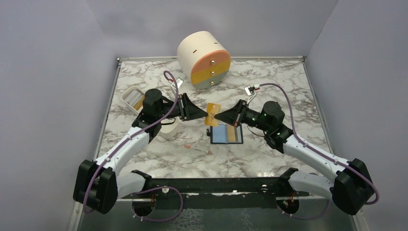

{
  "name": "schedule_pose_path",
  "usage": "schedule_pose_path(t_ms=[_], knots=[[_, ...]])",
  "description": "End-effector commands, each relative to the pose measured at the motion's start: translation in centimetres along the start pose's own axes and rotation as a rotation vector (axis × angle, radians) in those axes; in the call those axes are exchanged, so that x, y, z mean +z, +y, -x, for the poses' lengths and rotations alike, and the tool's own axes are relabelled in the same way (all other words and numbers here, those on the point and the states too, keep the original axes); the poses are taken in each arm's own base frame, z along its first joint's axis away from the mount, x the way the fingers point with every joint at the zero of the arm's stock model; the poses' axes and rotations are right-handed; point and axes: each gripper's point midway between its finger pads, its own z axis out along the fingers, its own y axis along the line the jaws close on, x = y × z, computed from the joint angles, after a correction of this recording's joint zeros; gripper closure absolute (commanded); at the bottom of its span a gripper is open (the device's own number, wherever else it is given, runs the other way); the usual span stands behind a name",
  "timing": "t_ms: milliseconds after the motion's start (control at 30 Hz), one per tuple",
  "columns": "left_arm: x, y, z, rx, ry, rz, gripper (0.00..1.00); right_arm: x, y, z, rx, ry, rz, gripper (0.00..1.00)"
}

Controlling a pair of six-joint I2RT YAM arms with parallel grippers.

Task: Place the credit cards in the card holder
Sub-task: Pick up the credit card from the storage box, then insert the credit card into the card holder.

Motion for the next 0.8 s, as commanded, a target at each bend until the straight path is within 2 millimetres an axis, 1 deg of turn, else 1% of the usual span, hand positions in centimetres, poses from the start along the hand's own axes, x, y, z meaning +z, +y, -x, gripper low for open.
schedule_pose_path(t_ms=[0, 67, 200, 300, 500, 633, 767], knots=[[-0.2, 0.1, 0.8, 0.064, -0.070, 0.020, 0.53, -0.5, -0.7, 0.6, -0.073, -0.041, -0.047, 0.99], [-0.2, 0.6, 0.8, 0.068, -0.079, 0.040, 0.47, -0.6, -1.8, 0.8, -0.109, -0.040, -0.108, 0.99], [0.0, 2.4, 0.6, 0.071, -0.082, 0.093, 0.40, -1.0, -4.7, 0.9, -0.175, -0.014, -0.270, 0.99], [0.0, 4.0, 0.6, 0.097, -0.073, 0.186, 0.35, -1.1, -6.5, 0.7, -0.205, 0.034, -0.355, 0.99], [0.4, 6.3, 0.8, 0.196, -0.054, 0.323, 0.33, -1.3, -10.3, -0.7, -0.193, 0.106, -0.474, 0.99], [1.3, 8.3, 0.1, 0.229, -0.011, 0.400, 0.34, -1.4, -12.8, -1.7, -0.165, 0.150, -0.524, 0.99], [2.3, 10.5, -0.6, 0.256, 0.033, 0.469, 0.34, -1.9, -15.1, -2.2, -0.143, 0.174, -0.573, 0.99]])
